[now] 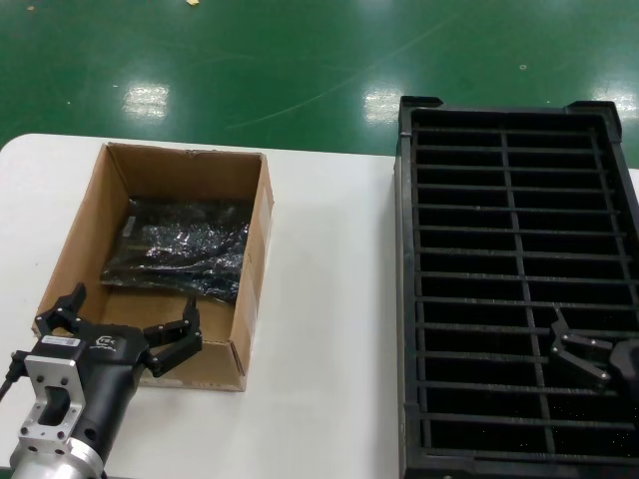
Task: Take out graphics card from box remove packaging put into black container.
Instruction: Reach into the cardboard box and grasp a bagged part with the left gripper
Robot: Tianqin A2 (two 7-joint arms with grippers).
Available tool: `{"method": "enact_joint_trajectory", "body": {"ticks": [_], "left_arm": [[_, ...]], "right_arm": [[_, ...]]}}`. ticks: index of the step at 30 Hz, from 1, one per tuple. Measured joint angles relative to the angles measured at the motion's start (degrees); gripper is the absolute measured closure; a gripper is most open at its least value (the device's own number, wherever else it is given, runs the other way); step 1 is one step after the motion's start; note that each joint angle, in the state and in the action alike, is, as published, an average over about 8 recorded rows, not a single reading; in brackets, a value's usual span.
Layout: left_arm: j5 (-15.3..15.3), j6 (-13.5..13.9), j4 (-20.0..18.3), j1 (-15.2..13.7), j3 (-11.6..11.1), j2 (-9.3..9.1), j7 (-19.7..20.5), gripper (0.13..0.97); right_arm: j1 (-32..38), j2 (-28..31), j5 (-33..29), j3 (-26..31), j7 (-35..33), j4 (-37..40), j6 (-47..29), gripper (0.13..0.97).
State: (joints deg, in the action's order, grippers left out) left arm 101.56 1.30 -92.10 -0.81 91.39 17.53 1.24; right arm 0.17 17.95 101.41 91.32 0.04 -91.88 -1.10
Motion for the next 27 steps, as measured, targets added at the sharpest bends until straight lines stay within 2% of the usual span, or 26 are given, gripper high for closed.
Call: {"method": "enact_joint_trajectory", "body": {"ticks": [11, 15, 18, 21, 24, 27], "left_arm": [[-0.2, 0.3, 0.1, -0.2, -0.1, 0.01, -0.4, 0.132], [-1.4, 1.4, 0.7, -2.0, 0.5, 1.55, -1.2, 0.132], [-4.0, 3.3, 1.9, -5.1, 2.3, 4.59, -0.5, 0.132], [-8.6, 6.5, 4.0, -9.5, 4.8, 8.34, 1.5, 0.132], [-14.4, 11.2, 7.7, -15.3, 7.5, 11.57, 2.9, 0.132], [-19.8, 16.0, 12.8, -21.8, 10.4, 13.91, 2.4, 0.132]], "right_arm": [[0.0, 0.0, 0.0, 0.0, 0.0, 0.0, 0.0, 0.129], [0.0, 0.0, 0.0, 0.0, 0.0, 0.0, 0.0, 0.129], [0.0, 0.0, 0.0, 0.0, 0.0, 0.0, 0.0, 0.129], [0.0, 0.0, 0.0, 0.0, 0.0, 0.0, 0.0, 0.129], [0.0, 0.0, 0.0, 0.0, 0.0, 0.0, 0.0, 0.129], [0.0, 0.0, 0.0, 0.0, 0.0, 0.0, 0.0, 0.129]]}}
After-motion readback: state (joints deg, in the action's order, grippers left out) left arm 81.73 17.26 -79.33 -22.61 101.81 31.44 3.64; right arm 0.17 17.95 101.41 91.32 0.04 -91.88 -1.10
